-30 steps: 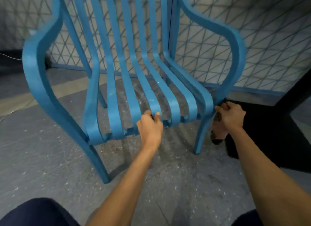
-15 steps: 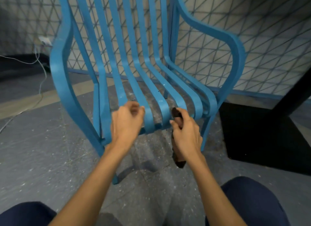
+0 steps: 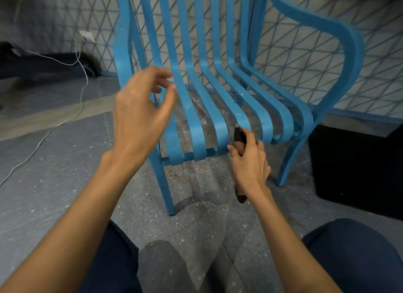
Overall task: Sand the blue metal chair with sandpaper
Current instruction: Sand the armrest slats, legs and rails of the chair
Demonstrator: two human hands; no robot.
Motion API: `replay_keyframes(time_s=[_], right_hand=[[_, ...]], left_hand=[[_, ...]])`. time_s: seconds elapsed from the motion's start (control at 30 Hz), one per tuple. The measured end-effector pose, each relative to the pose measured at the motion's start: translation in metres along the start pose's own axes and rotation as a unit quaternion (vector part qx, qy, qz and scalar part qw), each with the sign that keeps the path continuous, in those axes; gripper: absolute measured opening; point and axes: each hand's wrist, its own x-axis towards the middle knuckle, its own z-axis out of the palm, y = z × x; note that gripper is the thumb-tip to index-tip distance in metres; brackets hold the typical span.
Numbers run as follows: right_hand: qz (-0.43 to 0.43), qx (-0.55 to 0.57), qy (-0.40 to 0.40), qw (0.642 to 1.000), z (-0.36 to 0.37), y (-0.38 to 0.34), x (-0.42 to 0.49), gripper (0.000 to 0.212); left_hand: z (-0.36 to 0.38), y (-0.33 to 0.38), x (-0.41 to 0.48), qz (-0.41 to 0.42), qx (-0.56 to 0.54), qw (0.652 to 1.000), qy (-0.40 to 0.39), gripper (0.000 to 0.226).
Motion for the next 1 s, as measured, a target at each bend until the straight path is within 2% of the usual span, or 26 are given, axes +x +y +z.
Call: replay_keyframes(time_s=[0.07, 0.13, 0.2, 0.27, 0.33, 0.4, 0.47, 0.6, 0.77, 0.83, 0.9, 1.0], right_hand=[[-0.011, 0.005, -0.017, 1.000, 0.010, -0.009, -0.007, 0.054], [-0.014, 0.015, -0.029, 0.999, 0.019, -0.017, -0.013, 0.059], [-0.001, 0.024, -0.033, 0.999, 0.027, -0.022, -0.014, 0.064], [0.009, 0.018, -0.025, 0.999, 0.034, -0.023, -0.012, 0.065], [0.008, 0.003, -0.011, 1.000, 0.039, -0.022, -0.007, 0.061], [0.007, -0.008, -0.004, 1.000, 0.042, -0.022, -0.002, 0.060], [0.004, -0.025, -0.004, 1.000, 0.043, -0.021, 0.003, 0.061], [-0.012, -0.043, -0.015, 0.999, 0.038, -0.021, 0.008, 0.061], [-0.015, 0.001, -0.020, 1.000, 0.019, 0.003, 0.020, 0.058], [-0.001, 0.014, -0.048, 0.999, -0.003, 0.021, 0.039, 0.063], [-0.010, -0.021, -0.085, 0.996, -0.030, 0.042, 0.063, 0.068], [-0.035, -0.083, -0.111, 0.990, -0.063, 0.063, 0.098, 0.067]], left_hand=[[-0.013, -0.012, -0.004, -0.008, 0.025, 0.993, 0.112, 0.018], [-0.014, -0.030, -0.005, -0.067, 0.027, 0.985, 0.155, 0.027], [-0.007, -0.050, -0.006, -0.164, -0.018, 0.977, 0.134, 0.042], [0.000, -0.063, -0.009, -0.266, -0.072, 0.959, 0.065, 0.053], [0.007, -0.069, -0.012, -0.321, -0.168, 0.932, -0.005, 0.060], [0.010, -0.064, -0.014, -0.322, -0.251, 0.913, -0.010, 0.054], [0.011, -0.062, -0.015, -0.316, -0.286, 0.904, 0.008, 0.047], [0.010, -0.061, -0.017, -0.340, -0.282, 0.897, 0.021, 0.047], [0.019, -0.023, -0.032, -0.351, -0.271, 0.896, 0.008, 0.052], [0.028, 0.002, -0.040, -0.343, -0.271, 0.899, -0.010, 0.061], [0.038, 0.028, -0.048, -0.318, -0.282, 0.904, -0.047, 0.066], [0.052, 0.054, -0.056, -0.253, -0.297, 0.915, -0.104, 0.051]])
